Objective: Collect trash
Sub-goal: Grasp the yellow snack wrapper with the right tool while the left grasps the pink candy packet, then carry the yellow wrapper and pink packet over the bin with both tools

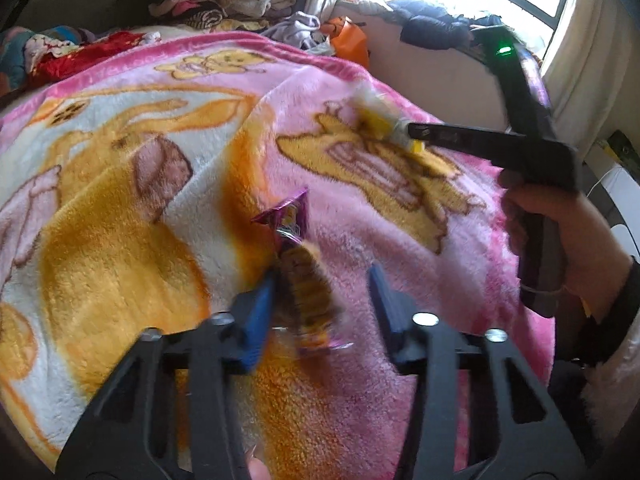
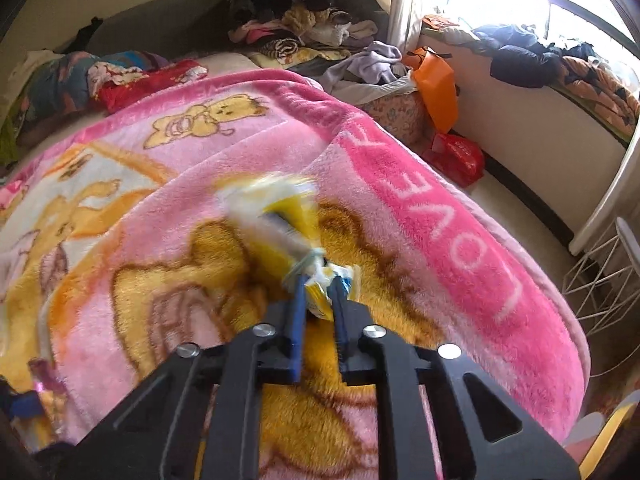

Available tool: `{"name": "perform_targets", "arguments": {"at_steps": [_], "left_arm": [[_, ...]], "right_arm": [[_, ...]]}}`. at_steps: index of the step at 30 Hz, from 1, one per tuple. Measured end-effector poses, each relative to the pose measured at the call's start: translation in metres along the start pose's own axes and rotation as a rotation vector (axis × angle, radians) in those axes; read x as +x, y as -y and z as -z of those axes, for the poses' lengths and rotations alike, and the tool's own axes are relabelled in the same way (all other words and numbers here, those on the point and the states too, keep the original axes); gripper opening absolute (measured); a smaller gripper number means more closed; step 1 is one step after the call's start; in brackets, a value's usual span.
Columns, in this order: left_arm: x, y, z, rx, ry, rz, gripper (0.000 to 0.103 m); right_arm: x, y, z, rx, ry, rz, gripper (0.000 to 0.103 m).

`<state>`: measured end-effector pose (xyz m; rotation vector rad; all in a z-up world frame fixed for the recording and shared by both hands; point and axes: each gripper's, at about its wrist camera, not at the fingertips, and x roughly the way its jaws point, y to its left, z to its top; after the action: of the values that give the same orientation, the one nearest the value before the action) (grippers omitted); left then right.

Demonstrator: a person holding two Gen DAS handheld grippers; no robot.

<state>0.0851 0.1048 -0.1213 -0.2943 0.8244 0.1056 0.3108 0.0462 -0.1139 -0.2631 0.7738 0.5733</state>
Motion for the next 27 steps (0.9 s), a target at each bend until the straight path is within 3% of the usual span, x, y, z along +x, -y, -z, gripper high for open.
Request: {"name": "perform_targets", "arguments": {"at_steps": [9, 27], "left_arm": [[-0.003, 0.012, 0.0, 0.026, 0.007, 0.074, 0.02], [-0.036, 0.096, -0.019, 0.141, 0.091, 0.24, 0.019]], "right_arm": [[-0.058, 0.037, 0.035, 0.239, 0.068, -0.066, 0.005], [-0.17, 0.09, 0.096, 0.423, 0.217, -0.065, 0.004]]}}
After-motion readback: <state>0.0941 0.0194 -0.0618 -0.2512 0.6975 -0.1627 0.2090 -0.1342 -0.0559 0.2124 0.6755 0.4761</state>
